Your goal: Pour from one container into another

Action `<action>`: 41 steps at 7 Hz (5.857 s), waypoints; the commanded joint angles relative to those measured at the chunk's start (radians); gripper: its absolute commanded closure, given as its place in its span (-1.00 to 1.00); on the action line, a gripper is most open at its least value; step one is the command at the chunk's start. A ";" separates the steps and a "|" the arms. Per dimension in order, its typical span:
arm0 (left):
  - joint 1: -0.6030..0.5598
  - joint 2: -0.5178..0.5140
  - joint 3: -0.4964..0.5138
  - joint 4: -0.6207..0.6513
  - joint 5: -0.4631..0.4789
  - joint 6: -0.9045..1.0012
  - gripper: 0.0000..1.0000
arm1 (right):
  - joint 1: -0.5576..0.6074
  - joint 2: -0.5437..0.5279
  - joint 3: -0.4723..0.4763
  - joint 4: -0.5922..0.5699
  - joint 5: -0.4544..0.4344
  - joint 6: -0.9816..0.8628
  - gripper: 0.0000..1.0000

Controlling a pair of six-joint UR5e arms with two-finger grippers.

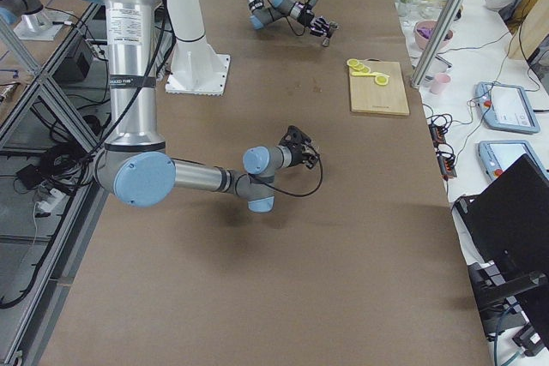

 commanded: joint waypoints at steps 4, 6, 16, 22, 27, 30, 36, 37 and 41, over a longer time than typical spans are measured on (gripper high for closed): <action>0.000 0.001 -0.002 -0.002 0.001 0.000 0.15 | -0.014 -0.005 -0.011 -0.002 -0.005 0.002 0.54; 0.000 0.006 -0.009 -0.005 0.001 0.000 -0.54 | -0.021 -0.005 -0.011 -0.007 -0.008 0.002 0.48; 0.008 0.120 -0.193 -0.008 0.001 0.002 -0.95 | -0.029 -0.005 -0.018 -0.025 -0.018 0.005 -0.99; -0.026 0.302 -0.526 0.228 -0.013 0.055 -0.96 | -0.028 -0.001 -0.014 -0.022 -0.025 0.006 -1.00; -0.329 0.371 -0.737 0.657 -0.555 0.060 -0.96 | 0.209 0.010 0.005 -0.112 0.209 0.007 -1.00; -0.548 0.415 -0.611 0.677 -0.960 0.116 -0.96 | 0.282 -0.001 0.115 -0.252 0.298 0.009 -1.00; -0.722 0.418 -0.546 1.203 -1.212 0.167 -0.95 | 0.524 -0.025 0.259 -0.783 0.544 0.004 -1.00; -0.722 0.426 -0.540 1.210 -1.231 0.169 -0.95 | 0.619 -0.009 0.276 -0.990 0.687 -0.004 -1.00; -0.760 0.463 -0.448 1.208 -1.324 0.193 -0.95 | 0.768 0.009 0.307 -1.590 0.819 -0.013 -1.00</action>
